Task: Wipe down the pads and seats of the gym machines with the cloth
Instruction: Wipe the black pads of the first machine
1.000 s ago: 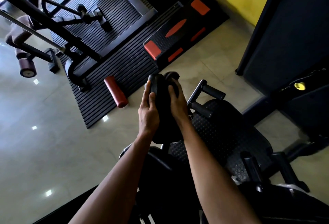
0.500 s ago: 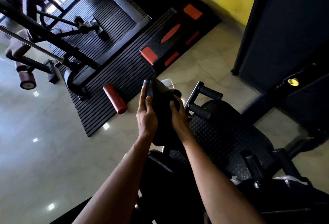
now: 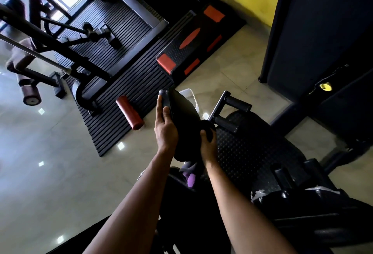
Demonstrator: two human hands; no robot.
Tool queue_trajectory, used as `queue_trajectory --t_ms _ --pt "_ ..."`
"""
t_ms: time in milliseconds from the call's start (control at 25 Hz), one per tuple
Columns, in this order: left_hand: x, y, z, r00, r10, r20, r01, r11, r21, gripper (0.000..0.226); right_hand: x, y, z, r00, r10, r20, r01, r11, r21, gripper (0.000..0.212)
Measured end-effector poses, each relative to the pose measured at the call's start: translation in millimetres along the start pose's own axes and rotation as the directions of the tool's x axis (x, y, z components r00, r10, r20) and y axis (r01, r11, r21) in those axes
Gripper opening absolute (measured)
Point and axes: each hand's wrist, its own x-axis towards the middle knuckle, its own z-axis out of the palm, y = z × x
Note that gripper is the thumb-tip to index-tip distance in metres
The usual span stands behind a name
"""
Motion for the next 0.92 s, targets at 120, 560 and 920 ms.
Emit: queue_trajectory --t_ms 120,560,920 --pt "0 -3 1 1.000 -0.001 -0.016 0.001 1.000 -0.015 0.039 28 -10 -9 0.984 0.175 0.037 -0.175 0.984 -0.019 0.054" --pt "-23 -13 27 0.952 -0.187 -0.242 0.151 0.976 -0.160 0.044 -99 -66 -20 0.836 -0.523 0.166 0.549 0.803 -0.234 0.040" --pt "-33 -7 41 0.905 -0.261 -0.335 0.207 0.960 -0.189 0.047 -33 -28 -49 0.991 0.036 -0.131 -0.006 0.975 0.224 0.016"
